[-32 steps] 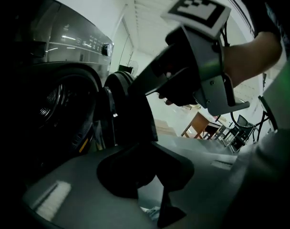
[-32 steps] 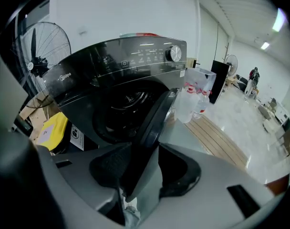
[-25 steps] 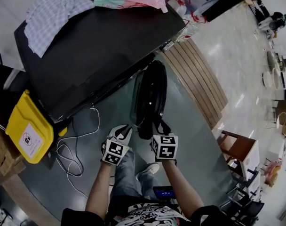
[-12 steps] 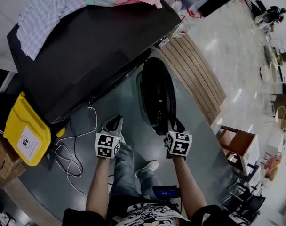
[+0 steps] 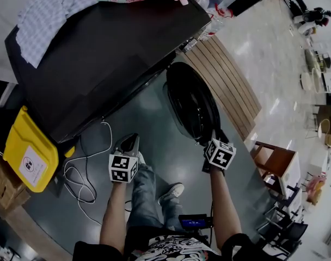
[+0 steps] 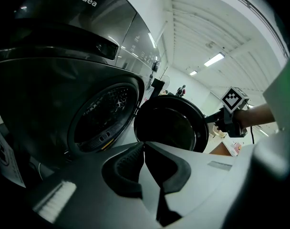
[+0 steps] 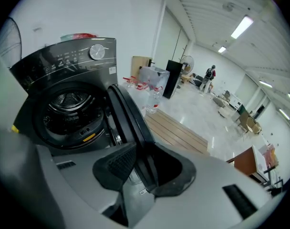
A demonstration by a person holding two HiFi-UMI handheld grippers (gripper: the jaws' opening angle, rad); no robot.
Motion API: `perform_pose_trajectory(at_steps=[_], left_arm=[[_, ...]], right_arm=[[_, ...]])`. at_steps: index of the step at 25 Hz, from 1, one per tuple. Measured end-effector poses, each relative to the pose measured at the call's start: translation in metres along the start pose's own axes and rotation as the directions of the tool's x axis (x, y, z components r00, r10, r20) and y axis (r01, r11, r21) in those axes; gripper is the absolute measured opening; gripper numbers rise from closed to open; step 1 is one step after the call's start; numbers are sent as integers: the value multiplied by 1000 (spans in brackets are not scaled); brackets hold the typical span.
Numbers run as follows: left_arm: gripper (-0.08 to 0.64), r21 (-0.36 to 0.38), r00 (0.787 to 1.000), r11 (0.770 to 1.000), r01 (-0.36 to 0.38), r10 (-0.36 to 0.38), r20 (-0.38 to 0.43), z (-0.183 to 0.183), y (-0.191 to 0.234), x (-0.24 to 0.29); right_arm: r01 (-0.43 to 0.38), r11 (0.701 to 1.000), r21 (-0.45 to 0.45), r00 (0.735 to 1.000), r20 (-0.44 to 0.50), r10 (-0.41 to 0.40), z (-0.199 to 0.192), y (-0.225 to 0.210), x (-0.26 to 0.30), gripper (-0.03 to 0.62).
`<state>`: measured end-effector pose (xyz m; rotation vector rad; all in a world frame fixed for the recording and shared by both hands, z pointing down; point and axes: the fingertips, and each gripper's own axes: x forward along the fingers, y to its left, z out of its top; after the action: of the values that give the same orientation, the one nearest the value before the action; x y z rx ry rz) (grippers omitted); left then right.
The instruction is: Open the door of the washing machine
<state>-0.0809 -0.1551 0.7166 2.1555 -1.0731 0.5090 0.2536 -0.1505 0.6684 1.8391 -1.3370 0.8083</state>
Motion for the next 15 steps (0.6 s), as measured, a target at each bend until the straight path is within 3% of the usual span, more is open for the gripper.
perform_pose_trajectory(at_steps=[6, 10, 13, 15], left_arm=[[8, 6, 1000, 1000, -11, 11, 28, 6, -5, -9], [8, -36, 993, 999, -32, 36, 111, 24, -11, -26], [9, 14, 982, 998, -56, 53, 182, 48, -40, -50], [9, 40, 965, 995, -94, 81, 250, 66, -62, -75]], right_arm=[[41, 999, 26, 999, 23, -42, 11, -37, 17, 97], [33, 999, 6, 999, 42, -34, 22, -35, 18, 66], [-85, 996, 20, 986, 143, 81, 24, -23, -21, 40], [-224, 974, 16, 950, 226, 215, 20, -9, -63, 4]])
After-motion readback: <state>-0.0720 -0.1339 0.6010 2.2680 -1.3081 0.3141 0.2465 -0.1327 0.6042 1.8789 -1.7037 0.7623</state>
